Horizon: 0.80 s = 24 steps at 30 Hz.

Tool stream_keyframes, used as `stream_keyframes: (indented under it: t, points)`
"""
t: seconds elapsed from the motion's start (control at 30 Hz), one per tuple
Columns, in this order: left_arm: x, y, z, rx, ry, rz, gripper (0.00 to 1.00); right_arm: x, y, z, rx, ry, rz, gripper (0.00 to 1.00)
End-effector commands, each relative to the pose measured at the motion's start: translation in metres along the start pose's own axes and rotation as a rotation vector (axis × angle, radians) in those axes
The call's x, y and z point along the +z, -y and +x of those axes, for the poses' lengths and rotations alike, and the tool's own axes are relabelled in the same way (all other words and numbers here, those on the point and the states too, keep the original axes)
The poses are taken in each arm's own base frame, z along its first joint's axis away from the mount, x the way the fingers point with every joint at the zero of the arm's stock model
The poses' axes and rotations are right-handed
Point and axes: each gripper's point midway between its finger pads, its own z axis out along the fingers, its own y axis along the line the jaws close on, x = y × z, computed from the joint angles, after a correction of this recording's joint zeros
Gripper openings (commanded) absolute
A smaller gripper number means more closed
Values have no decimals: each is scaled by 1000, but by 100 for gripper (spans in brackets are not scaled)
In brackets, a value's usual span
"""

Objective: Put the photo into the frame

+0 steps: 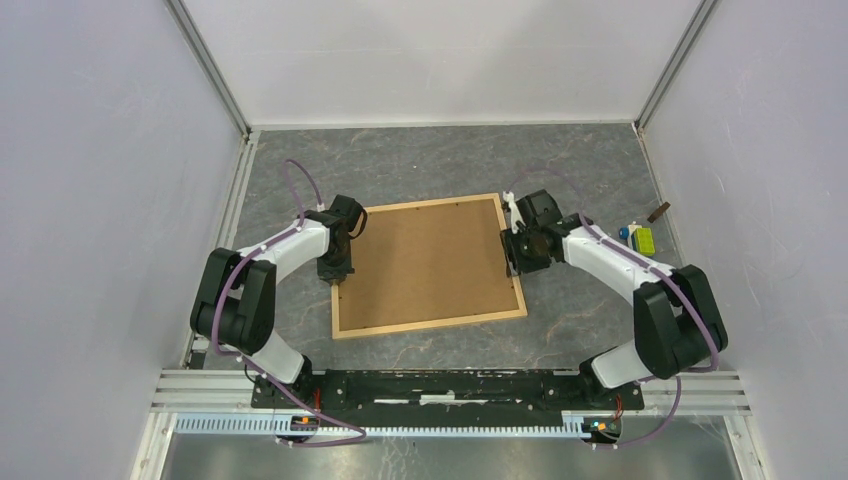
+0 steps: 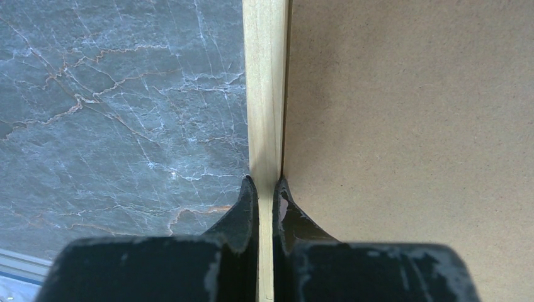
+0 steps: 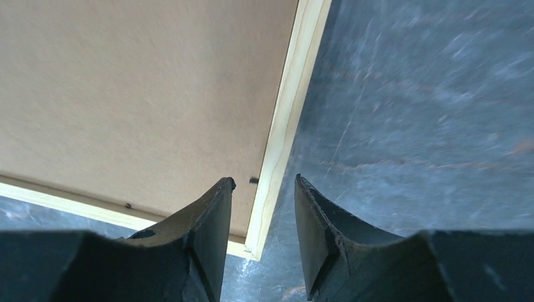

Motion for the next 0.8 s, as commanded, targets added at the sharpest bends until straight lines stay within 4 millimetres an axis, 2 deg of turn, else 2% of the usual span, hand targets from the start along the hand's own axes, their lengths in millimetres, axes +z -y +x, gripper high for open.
stream_keyframes:
  t: [0.0, 0.07, 0.2, 0.3, 0.4, 0.6, 0.77]
  points:
    - [-3, -1, -10, 7, 47, 15, 2, -25, 12, -41, -13, 109, 59, 47]
    - [-3, -1, -10, 7, 48, 18, 2, -20, 13, -47, -4, 119, 51, 47]
    - [-4, 1, -9, 8, 46, 27, 2, -9, 13, -79, 16, 147, 40, 44]
    - [-4, 1, -8, 8, 43, 31, 2, 0, 15, -95, 9, 141, 44, 39]
    - [-4, 2, -8, 10, 43, 36, 2, 6, 15, -103, 0, 131, 40, 36]
    - [-4, 5, -9, 8, 42, 50, 2, 16, 29, -113, 10, 125, 90, 34]
    - [-3, 6, -8, 10, 35, 51, 2, 28, 32, -115, 26, 105, 85, 33]
